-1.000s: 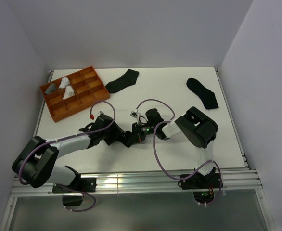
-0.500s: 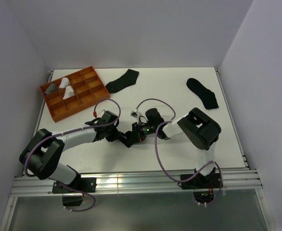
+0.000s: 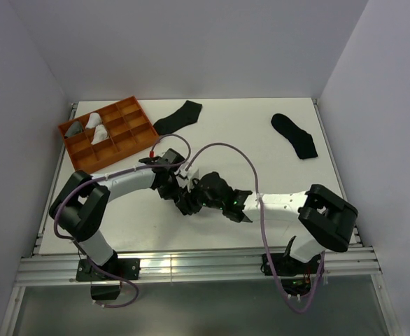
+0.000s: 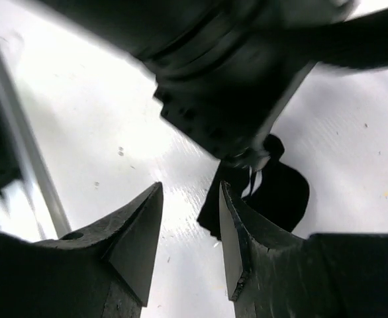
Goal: Roll the socks
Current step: Roll the sock at the center of the board.
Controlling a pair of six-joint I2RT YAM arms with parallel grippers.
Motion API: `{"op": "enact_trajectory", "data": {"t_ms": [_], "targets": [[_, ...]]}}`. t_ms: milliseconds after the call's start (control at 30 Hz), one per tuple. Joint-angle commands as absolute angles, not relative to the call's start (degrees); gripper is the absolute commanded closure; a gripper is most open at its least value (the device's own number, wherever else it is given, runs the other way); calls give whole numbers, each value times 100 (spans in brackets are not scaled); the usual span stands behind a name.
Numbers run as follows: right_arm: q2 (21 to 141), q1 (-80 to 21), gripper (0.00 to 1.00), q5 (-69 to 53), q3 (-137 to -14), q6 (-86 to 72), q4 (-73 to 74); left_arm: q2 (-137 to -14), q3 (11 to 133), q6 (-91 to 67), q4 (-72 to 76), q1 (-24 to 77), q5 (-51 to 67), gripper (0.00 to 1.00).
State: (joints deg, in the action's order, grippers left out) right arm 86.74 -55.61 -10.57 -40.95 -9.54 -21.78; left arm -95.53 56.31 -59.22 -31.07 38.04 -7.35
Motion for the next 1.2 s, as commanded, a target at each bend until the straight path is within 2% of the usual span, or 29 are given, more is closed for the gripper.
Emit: {"op": "enact_trajectory", "data": {"t_ms": [0, 333, 767, 800, 900, 933, 1033, 1167], "targets": [[8674, -5993, 53, 675, -3938, -466, -2056, -9782, 5914, -5608, -3656, 3832, -791, 81], [9535, -6925, 53, 2274, -4306, -229, -2109, -10037, 6187, -5607, -3885, 3841, -765, 81], [10300, -7348, 55, 3243, -4763, 104, -2066, -10107, 6091, -5625, -3736, 3841, -651, 81], [10344, -7356, 57, 3278, -4790, 97, -2057, -10107, 6073, -5625, -3727, 3832, -659, 81], [10424, -7348, 74, 3174, -4773, 62, -2048, -10072, 6030, -5625, -3665, 3841, -650, 80], [10424, -7348, 86, 3138, -4764, 53, -2039, -10029, 6012, -5642, -3639, 3832, -659, 78], [10275, -7260, 100, 2700, -4632, 9, -2021, -9731, 5810, -5686, -3288, 3832, -616, 68], [9897, -6883, 100, 1462, -4325, -465, -2118, -9256, 5547, -5801, -3006, 3815, -773, 52]]}}
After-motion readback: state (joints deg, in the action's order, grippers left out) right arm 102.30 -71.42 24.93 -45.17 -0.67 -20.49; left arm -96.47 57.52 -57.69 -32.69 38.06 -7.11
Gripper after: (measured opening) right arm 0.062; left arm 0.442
